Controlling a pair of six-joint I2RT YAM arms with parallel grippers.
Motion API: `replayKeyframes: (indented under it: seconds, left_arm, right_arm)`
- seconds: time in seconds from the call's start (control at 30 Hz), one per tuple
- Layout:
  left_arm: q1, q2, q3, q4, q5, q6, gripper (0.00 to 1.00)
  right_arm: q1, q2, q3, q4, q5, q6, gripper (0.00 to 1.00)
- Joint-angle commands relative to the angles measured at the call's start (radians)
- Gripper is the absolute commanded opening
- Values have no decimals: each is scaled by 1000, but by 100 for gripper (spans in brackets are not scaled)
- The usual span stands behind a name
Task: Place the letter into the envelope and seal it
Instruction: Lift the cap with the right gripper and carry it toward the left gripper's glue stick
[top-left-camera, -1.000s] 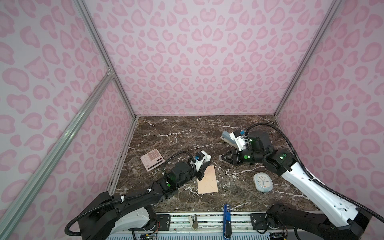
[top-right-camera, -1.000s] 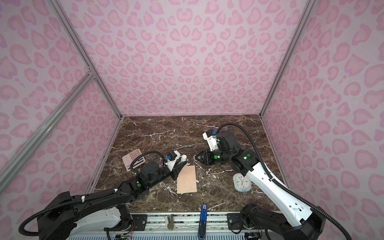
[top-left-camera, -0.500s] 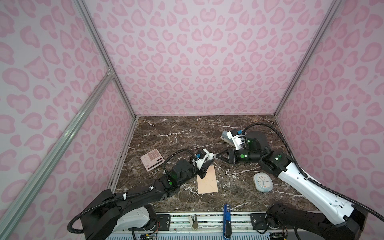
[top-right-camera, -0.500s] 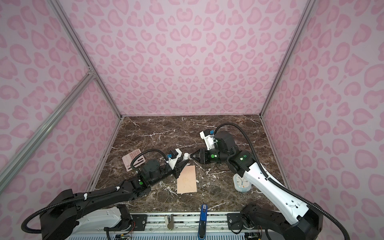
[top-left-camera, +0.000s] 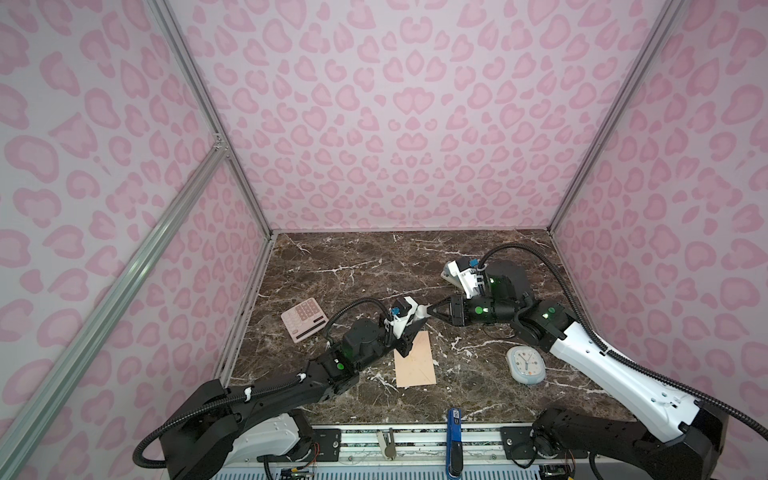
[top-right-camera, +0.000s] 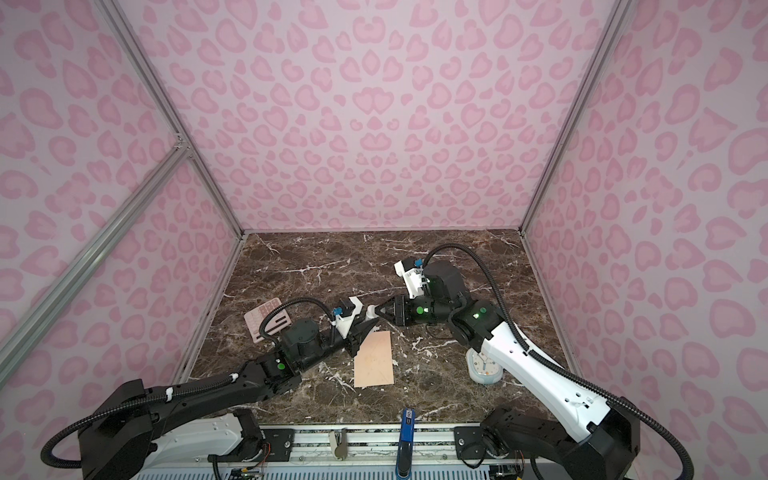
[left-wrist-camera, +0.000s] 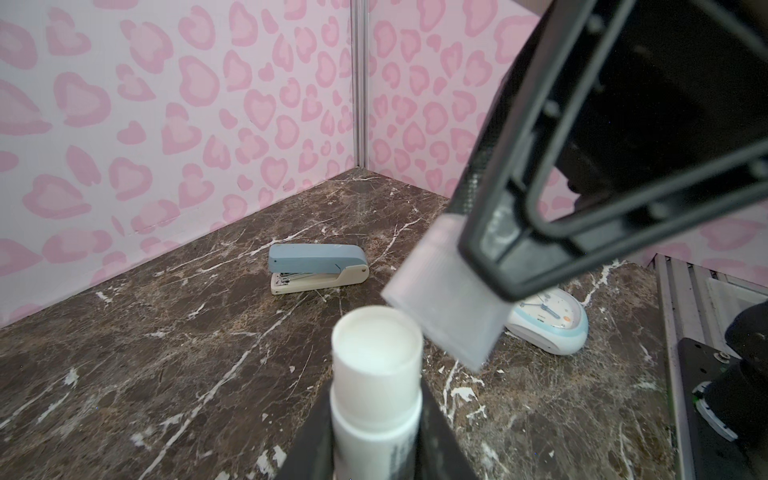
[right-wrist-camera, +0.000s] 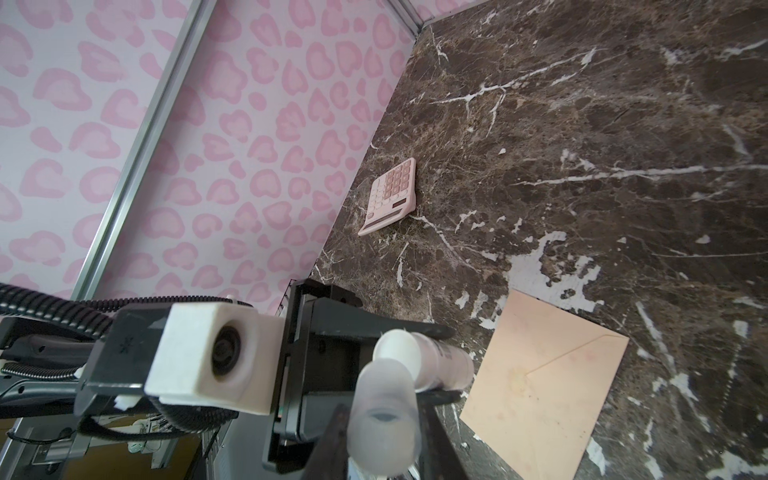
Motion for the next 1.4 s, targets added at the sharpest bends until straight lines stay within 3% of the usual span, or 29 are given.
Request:
replayKeyframes:
  seconds: [0.0, 0.6, 1.37]
  left_arm:
    - [1, -9, 0, 61, 5, -3, 4]
    - [-12, 24, 8, 76, 45, -11, 4]
    - [-25, 9, 36, 16, 25, 43, 4]
  right_arm:
    - [1, 4, -2, -5, 14, -13, 27]
    - [0, 47, 24, 18, -17, -9, 27]
    - [57, 135, 160, -193, 58, -117, 26]
